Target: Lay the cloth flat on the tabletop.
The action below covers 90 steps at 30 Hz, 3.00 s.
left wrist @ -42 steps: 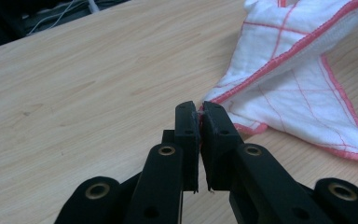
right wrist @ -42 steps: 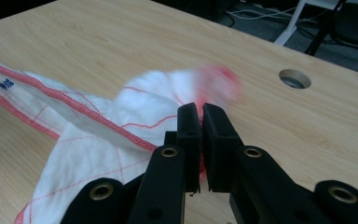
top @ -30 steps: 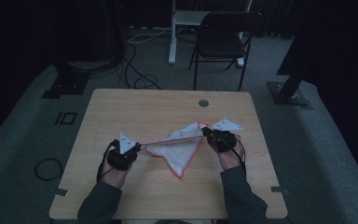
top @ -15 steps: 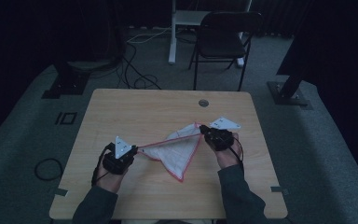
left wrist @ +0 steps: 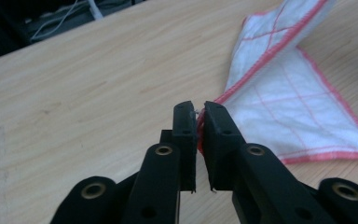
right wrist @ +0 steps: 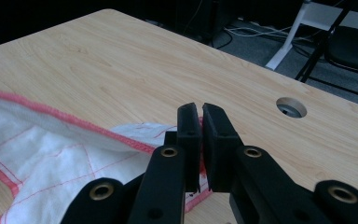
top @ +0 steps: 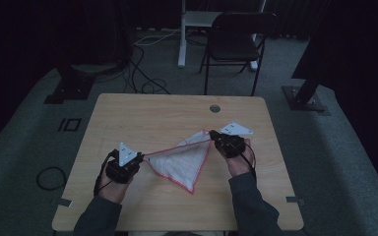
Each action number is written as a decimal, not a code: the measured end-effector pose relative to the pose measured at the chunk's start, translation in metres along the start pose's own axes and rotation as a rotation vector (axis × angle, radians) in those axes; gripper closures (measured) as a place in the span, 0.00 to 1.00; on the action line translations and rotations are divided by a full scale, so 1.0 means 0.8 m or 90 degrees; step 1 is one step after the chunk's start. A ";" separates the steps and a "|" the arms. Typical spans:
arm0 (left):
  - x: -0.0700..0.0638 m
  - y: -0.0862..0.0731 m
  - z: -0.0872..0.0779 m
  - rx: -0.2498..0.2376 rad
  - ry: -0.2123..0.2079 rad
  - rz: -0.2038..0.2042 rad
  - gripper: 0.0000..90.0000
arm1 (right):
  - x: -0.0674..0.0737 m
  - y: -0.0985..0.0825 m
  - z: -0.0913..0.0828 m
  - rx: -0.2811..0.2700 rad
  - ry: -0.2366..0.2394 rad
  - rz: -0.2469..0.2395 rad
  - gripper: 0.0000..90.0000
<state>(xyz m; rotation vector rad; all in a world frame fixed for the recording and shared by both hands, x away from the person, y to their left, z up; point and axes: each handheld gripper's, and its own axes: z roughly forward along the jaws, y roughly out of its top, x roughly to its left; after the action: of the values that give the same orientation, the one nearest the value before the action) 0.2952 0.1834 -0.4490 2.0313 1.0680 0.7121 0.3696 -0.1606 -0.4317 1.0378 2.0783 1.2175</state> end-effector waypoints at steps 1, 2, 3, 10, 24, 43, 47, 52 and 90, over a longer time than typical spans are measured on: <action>0.001 -0.001 0.001 0.003 -0.001 -0.001 0.92 | 0.001 0.000 0.001 0.001 0.000 -0.003 0.96; 0.001 -0.002 0.002 0.004 -0.002 -0.003 0.91 | 0.001 0.000 0.002 0.001 0.000 -0.003 0.96; 0.001 -0.004 0.003 0.006 -0.003 -0.004 0.91 | 0.002 0.000 0.002 0.002 0.000 -0.003 0.96; -0.003 -0.002 0.009 0.007 -0.005 0.000 0.86 | 0.008 0.001 0.007 0.008 0.010 -0.013 0.97; -0.035 0.014 0.035 -0.004 -0.043 0.022 0.75 | 0.024 -0.001 0.018 0.021 0.033 -0.024 0.97; -0.082 0.027 0.071 -0.008 -0.102 0.045 0.69 | 0.035 0.000 0.027 0.024 0.060 -0.020 0.97; -0.085 0.026 0.074 -0.013 -0.106 0.038 0.68 | 0.037 0.001 0.028 0.024 0.063 -0.018 0.97; -0.090 0.027 0.081 -0.018 -0.111 0.034 0.68 | 0.042 0.001 0.031 0.026 0.067 -0.020 0.97; -0.125 0.057 0.123 -0.027 -0.146 -0.008 0.73 | 0.061 -0.005 0.041 0.022 0.092 -0.007 0.97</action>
<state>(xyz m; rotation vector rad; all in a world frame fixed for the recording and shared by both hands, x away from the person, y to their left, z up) 0.3377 0.0469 -0.4841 2.0114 0.9244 0.4773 0.3638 -0.1057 -0.4529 0.9773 2.2193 1.2890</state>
